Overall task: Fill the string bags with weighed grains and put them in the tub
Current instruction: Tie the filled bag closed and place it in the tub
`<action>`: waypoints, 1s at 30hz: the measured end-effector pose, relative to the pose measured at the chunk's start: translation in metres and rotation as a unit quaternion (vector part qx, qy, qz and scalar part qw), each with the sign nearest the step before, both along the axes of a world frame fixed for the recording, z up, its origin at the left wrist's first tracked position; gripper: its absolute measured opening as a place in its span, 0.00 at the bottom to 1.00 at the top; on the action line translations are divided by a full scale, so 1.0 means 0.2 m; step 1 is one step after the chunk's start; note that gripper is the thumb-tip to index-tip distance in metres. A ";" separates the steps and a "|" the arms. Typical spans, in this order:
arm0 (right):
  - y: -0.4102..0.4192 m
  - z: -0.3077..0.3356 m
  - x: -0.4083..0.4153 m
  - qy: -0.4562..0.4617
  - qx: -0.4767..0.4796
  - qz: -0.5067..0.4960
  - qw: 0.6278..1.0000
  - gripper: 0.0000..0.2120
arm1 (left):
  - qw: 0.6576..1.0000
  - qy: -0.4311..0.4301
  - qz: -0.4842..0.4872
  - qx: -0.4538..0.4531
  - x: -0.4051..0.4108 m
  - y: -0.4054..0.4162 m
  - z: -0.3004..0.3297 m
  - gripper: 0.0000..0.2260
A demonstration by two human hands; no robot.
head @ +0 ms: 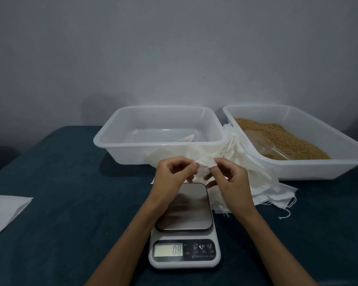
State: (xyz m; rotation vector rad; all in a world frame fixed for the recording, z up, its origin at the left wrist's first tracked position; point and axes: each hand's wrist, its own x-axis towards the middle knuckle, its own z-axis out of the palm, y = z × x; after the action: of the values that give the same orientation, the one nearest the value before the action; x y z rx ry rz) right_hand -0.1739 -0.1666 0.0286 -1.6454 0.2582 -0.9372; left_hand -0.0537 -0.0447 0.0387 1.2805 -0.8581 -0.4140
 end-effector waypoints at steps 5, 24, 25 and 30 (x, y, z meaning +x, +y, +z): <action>-0.03 0.00 0.00 -0.025 0.083 0.009 0.996 0.04 | 1.000 -0.003 -0.004 0.001 -0.03 0.00 0.01 0.12; -0.05 0.01 -0.01 0.002 0.066 -0.016 0.998 0.09 | 0.992 0.124 0.006 0.014 0.04 0.02 0.00 0.09; -0.05 0.01 -0.01 -0.001 0.079 -0.014 0.997 0.09 | 0.992 0.128 -0.004 0.014 0.04 0.02 0.00 0.10; -0.05 0.01 -0.03 -0.012 0.107 -0.001 0.994 0.12 | 0.992 0.109 -0.038 0.046 0.02 0.02 0.00 0.10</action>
State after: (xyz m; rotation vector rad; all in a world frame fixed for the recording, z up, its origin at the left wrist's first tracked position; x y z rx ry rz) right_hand -0.1790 -0.1774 0.0306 -1.4362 0.3323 -0.8970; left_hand -0.0491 -0.0410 0.0382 1.2620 -0.7097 -0.6478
